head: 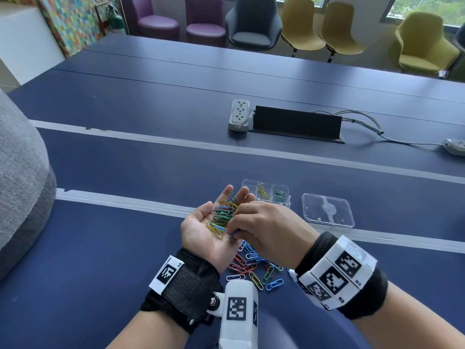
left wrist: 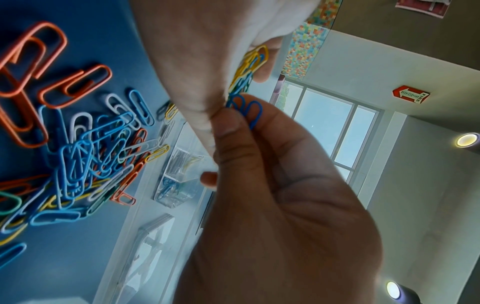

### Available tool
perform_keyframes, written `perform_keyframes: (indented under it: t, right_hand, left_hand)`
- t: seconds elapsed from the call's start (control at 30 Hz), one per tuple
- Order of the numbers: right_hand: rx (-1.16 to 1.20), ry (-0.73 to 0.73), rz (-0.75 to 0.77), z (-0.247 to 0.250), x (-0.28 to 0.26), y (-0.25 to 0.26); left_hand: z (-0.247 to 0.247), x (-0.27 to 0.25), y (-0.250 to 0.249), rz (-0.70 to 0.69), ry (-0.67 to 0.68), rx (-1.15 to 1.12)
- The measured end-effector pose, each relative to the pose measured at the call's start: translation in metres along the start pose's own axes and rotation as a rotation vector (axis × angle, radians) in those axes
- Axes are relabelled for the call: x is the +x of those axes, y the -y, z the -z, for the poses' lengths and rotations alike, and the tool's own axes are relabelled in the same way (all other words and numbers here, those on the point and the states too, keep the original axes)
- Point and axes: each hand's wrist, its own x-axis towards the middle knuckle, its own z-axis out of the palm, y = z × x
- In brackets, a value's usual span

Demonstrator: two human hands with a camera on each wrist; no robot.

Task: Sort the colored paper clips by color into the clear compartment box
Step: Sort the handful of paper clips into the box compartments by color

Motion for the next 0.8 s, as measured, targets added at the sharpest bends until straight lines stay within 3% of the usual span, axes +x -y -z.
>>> perform_keyframes:
  t: [0.17, 0.3, 0.4, 0.53, 0.8]
  right_hand:
    - [-0.038, -0.097, -0.069, 0.022, 0.004, -0.011]
    - [-0.011, -0.235, -0.287, 0.049, 0.024, -0.04]
    - [-0.062, -0.119, -0.46, 0.047, 0.045, -0.057]
    - [-0.171, 0.077, -0.549, 0.026, 0.069, -0.067]
    - [-0.276, 0.15, -0.584, 0.003, 0.077, -0.075]
  left_hand:
    - [0.005, 0.006, -0.003, -0.078, -0.02, -0.002]
    - [0.009, 0.008, -0.003, -0.088, -0.03, 0.019]
    - [0.011, 0.009, -0.003, -0.079, -0.042, 0.022]
    - [0.012, 0.01, -0.004, -0.08, -0.058, 0.027]
    - [0.01, 0.009, -0.007, -0.065, -0.056, 0.051]
